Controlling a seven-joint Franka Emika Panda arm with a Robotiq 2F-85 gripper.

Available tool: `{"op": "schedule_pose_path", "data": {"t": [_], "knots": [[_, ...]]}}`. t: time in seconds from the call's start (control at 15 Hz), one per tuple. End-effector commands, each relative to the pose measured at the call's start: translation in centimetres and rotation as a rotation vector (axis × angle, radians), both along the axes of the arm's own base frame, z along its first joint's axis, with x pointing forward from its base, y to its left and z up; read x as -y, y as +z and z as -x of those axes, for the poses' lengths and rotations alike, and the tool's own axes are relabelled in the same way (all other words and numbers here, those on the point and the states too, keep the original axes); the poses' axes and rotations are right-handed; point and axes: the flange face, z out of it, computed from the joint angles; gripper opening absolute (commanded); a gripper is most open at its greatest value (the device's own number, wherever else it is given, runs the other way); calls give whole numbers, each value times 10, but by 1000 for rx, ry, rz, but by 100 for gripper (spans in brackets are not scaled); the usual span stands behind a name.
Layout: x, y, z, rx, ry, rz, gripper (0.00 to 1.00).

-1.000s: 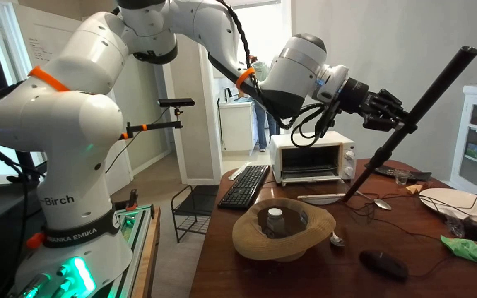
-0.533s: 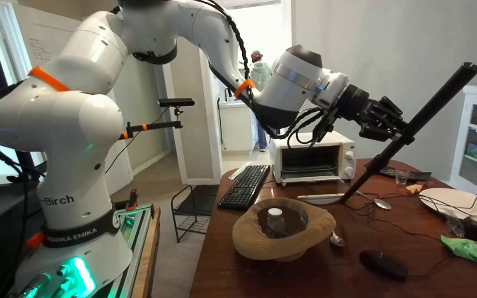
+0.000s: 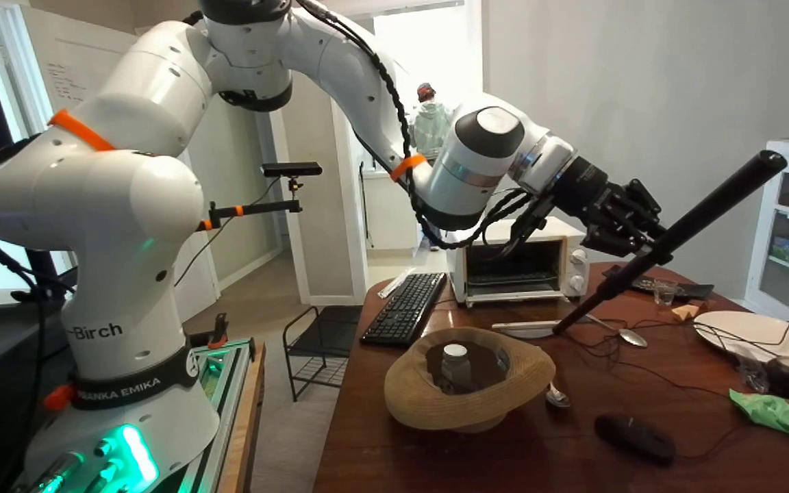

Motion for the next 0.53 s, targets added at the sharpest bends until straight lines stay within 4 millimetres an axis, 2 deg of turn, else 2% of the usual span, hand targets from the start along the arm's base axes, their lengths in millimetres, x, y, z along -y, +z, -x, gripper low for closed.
{"op": "schedule_pose_path", "data": {"t": [0.0,0.47], "knots": [[1,-10,0,2,-24,-23,7],[3,-20,-5,25,-66,-12,7]]}}
